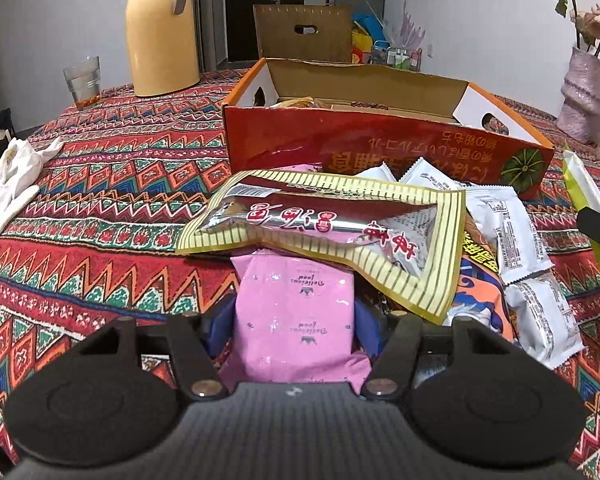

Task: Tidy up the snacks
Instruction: 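Grasp the pink packet with the left gripper while the right holds the green bar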

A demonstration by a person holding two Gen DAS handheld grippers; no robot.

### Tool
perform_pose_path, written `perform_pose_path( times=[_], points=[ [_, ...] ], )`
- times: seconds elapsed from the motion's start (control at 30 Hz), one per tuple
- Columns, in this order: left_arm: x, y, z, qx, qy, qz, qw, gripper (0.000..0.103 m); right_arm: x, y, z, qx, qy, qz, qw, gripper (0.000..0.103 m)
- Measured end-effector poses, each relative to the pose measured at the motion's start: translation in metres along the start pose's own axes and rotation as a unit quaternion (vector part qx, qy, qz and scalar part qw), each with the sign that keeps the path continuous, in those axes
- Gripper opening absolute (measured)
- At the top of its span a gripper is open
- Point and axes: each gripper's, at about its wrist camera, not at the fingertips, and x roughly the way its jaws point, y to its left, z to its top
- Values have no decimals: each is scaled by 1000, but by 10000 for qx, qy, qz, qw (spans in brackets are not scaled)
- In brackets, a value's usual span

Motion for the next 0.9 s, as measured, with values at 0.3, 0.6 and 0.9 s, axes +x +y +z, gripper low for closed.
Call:
perform_pose_path(
  times=[0.3, 0.6, 0.9],
  points=[
    [-36, 10, -8, 39, -324, -178, 9993, 63, 2, 0, 0, 20, 56, -25, 10000, 37],
    [-78, 15, 4, 5, -895, -271, 9956, 63, 0, 1, 0, -2, -2, -34, 10000, 37],
    [-75, 16, 21, -40, -992, -403, 9942, 63, 1, 4, 0, -45, 2, -84, 10000, 37]
  ],
)
